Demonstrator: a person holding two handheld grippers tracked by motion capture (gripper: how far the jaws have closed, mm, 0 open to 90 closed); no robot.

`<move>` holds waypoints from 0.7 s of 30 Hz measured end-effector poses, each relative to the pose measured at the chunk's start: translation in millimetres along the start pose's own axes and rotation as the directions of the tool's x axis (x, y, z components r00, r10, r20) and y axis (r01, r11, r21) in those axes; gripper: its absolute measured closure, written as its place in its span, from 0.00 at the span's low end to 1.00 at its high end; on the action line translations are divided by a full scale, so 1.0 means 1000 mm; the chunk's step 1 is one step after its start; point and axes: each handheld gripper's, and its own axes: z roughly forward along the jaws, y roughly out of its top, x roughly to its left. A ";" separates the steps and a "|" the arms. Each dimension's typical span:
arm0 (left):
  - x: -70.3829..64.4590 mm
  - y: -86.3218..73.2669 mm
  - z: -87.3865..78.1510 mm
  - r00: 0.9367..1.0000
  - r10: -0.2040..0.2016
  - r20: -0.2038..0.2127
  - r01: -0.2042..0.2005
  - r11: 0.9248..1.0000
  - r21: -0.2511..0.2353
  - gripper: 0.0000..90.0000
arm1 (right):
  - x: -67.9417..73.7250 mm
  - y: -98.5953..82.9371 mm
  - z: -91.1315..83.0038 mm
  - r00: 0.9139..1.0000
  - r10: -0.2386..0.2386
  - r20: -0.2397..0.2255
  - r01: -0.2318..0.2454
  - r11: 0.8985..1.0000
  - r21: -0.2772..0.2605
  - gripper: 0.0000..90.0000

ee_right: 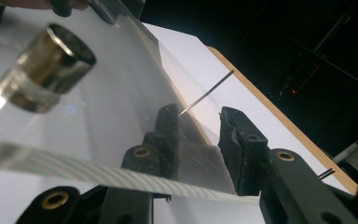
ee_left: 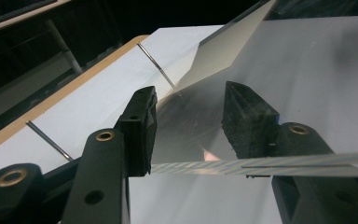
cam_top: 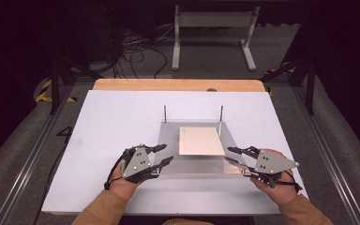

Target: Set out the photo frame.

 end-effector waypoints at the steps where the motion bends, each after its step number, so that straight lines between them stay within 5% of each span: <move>1: 0.001 0.001 0.000 1.000 0.003 -0.007 -0.003 1.000 -0.005 0.59 | -0.001 0.001 0.000 1.000 0.004 0.002 -0.004 1.000 0.001 0.73; 7: 0.005 0.011 0.000 0.999 0.030 -0.036 -0.030 0.999 -0.022 0.60 | -0.008 0.008 0.000 1.000 -0.003 0.021 0.003 1.000 0.002 0.74; 13: 0.017 0.026 -0.001 0.995 0.065 -0.079 -0.070 0.996 -0.060 0.63 | -0.024 0.026 0.000 0.996 -0.072 0.052 0.072 0.997 0.000 0.76; 21: 0.033 0.055 -0.004 0.988 0.100 -0.122 -0.112 0.989 -0.096 0.65 | -0.047 0.045 -0.004 0.992 -0.090 0.089 0.096 0.993 -0.066 0.75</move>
